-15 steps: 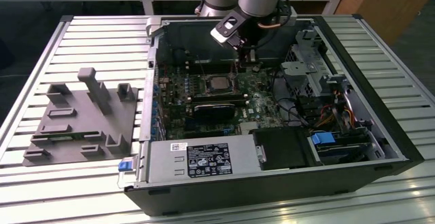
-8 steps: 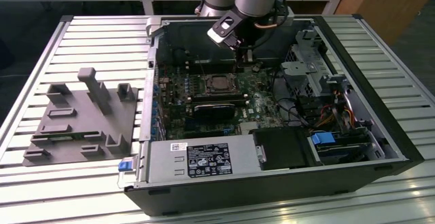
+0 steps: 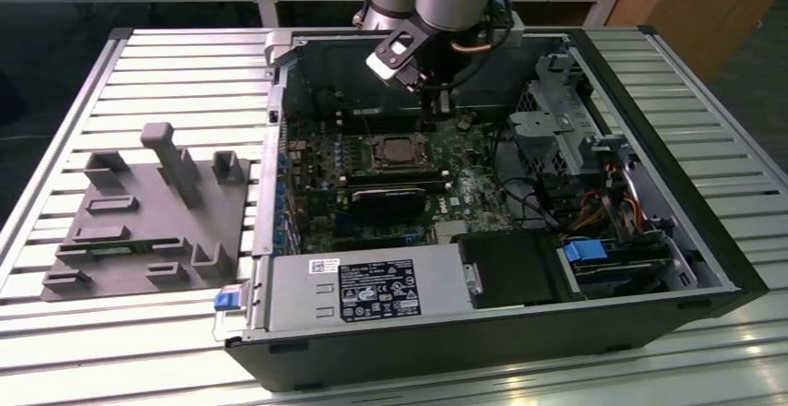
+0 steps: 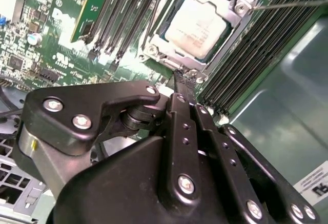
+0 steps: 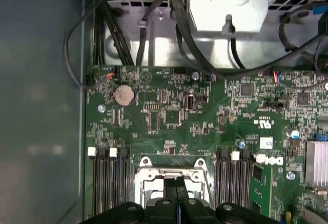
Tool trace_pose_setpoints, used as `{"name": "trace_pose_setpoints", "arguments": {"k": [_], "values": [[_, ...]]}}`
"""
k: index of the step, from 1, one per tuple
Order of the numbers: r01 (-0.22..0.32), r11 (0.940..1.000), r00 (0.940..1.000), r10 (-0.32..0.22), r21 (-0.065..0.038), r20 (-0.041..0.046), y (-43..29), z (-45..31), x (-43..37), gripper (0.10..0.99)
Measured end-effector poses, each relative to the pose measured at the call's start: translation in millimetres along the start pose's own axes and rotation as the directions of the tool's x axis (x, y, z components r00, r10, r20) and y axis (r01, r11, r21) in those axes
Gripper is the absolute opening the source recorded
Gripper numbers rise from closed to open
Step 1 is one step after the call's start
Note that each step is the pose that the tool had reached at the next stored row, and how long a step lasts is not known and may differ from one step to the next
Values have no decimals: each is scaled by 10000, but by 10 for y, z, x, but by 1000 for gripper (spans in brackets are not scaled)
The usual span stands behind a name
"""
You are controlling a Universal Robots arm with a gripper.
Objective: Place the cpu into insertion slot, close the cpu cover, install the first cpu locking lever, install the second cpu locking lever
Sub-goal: 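Close the cpu cover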
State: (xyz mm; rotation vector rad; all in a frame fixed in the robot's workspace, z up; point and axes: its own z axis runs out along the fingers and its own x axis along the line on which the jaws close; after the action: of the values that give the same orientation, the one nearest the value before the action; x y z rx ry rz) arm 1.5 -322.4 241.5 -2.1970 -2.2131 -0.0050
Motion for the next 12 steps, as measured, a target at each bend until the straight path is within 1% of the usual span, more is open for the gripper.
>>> {"name": "trace_pose_setpoints", "arguments": {"k": [2,6,12], "values": [[1,10000,10000,-1,-36,-1,-43,7,0,102],[1,10000,10000,-1,-68,-2,-139,25,1,102],[3,9999,10000,-3,-164,-1,-232,90,-2,102]]}}
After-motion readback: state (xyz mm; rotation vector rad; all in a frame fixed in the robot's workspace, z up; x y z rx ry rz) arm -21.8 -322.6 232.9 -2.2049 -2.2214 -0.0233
